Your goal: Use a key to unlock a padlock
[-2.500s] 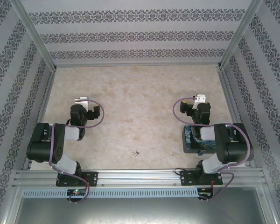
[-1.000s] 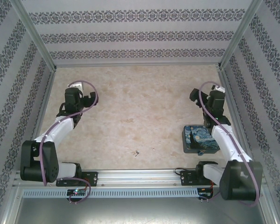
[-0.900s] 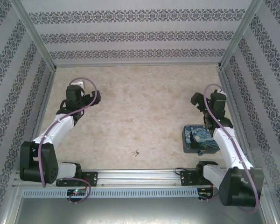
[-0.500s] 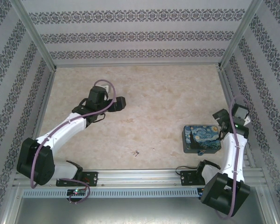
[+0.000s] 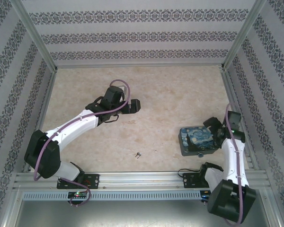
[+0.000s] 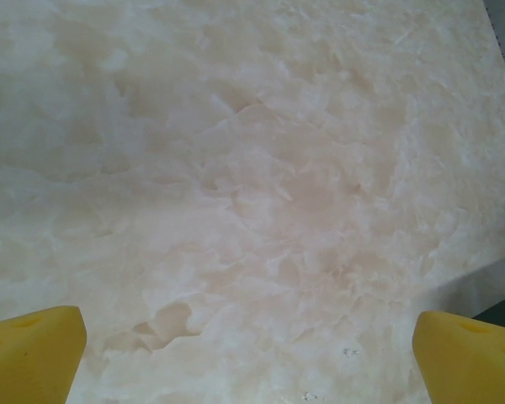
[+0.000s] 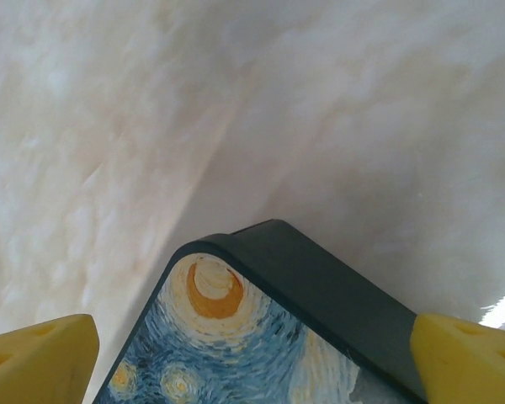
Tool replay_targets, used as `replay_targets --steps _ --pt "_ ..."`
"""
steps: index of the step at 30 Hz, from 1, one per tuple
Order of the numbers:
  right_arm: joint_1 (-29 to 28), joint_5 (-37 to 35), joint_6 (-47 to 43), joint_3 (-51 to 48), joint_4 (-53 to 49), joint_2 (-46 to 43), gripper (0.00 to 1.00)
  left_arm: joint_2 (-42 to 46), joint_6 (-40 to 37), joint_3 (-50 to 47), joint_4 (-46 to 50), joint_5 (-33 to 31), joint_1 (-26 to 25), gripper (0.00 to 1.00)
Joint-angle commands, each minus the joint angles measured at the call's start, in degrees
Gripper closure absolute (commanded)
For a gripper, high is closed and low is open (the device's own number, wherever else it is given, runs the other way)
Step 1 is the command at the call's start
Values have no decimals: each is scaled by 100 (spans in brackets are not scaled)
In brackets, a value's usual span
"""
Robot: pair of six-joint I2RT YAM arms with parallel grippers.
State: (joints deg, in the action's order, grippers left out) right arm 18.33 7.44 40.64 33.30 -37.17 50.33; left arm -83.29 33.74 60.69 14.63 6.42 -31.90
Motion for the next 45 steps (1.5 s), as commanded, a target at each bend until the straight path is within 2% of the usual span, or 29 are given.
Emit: replay_targets --steps 1,4,7,10,15,22,34,39,45 --pt "-873 305 924 -326 146 -253 6 41 233 49 233 -83 -62 0" --pt "-1798 247 1732 -502 537 -313 6 79 383 -42 259 -13 -84 0" --pt "-2691 -214 2158 -456 739 -209 6 164 595 -237 245 106 -165 0" --pt "-3085 -577 2061 -219 665 43 4 318 895 -518 148 229 -322 0" --pt "-3059 -811 1695 -115 601 334 3 553 1425 -741 196 289 -772 0" --pt "-3004 -640 1283 5 684 548 3 529 2308 -813 -66 251 -1662 0" --pt "-2958 -403 1036 -90 746 480 10 -412 3487 -601 -932 545 -2547 0" --pt "-2901 -315 999 -191 755 389 15 -853 3720 -403 -1373 817 -2706 1" --pt "-2833 -115 1000 -288 847 332 32 -1252 3921 -179 -1925 1071 -2729 1"
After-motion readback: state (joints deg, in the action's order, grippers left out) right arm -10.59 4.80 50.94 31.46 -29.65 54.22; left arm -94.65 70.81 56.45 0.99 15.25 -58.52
